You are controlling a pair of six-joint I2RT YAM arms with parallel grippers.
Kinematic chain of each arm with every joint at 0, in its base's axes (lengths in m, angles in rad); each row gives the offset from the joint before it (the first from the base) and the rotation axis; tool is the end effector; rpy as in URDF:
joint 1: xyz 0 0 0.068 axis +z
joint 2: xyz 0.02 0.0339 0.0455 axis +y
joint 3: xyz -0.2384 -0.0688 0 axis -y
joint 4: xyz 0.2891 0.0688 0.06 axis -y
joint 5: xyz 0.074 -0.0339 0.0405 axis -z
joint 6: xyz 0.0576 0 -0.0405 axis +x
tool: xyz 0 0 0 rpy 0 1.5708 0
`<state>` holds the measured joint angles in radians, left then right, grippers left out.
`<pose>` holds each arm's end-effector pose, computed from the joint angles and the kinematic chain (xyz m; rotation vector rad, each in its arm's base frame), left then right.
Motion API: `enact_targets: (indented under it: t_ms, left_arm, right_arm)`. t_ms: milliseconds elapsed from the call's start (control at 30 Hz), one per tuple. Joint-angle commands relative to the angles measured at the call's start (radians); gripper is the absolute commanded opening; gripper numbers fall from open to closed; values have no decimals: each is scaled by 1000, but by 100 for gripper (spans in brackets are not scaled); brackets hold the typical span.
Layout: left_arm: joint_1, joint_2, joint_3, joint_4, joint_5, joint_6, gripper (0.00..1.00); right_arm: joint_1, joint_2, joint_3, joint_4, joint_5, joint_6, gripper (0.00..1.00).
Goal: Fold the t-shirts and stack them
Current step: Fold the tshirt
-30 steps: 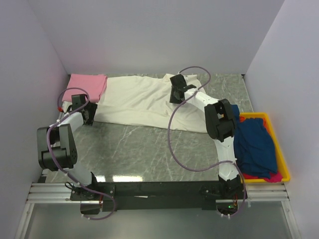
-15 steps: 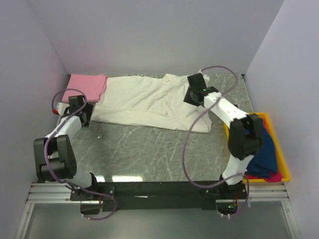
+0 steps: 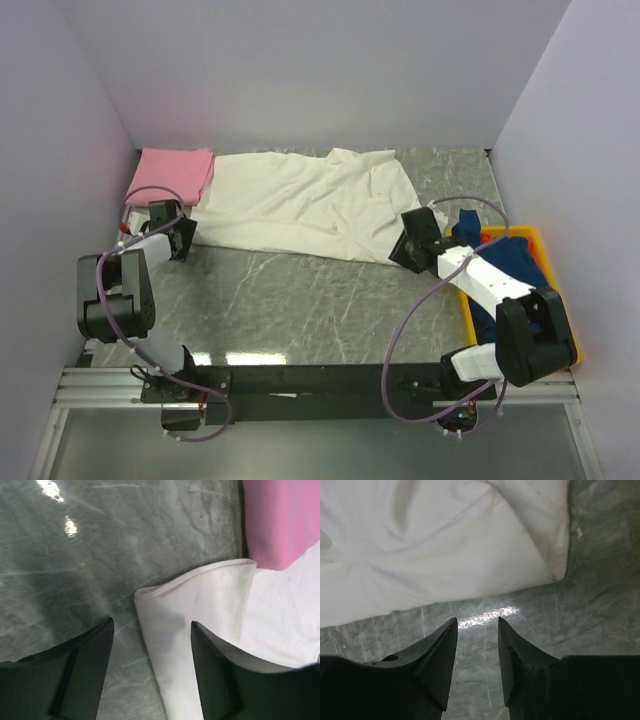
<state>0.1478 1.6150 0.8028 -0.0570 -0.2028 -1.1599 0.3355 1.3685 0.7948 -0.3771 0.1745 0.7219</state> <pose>0.3515 0.0641 0.0835 -1.5471 1.8705 -0.2144 0.3087 0.0970 0.1341 0.5516 2.4527 0.2162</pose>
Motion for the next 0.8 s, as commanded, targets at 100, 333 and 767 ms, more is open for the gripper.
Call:
enact_targets:
  t_ms: [100, 333, 767]
  left_arm:
    - [-10, 77, 59, 0, -6, 23, 64]
    - [-16, 135, 121, -92, -58, 25, 46]
    - [-21, 166, 150, -156, -75, 42, 1]
  right_arm:
    - [-70, -81, -71, 80, -14, 43, 45]
    - [-113, -89, -127, 116, -56, 83, 50]
    - [-136, -48, -161, 190, -18, 155, 55]
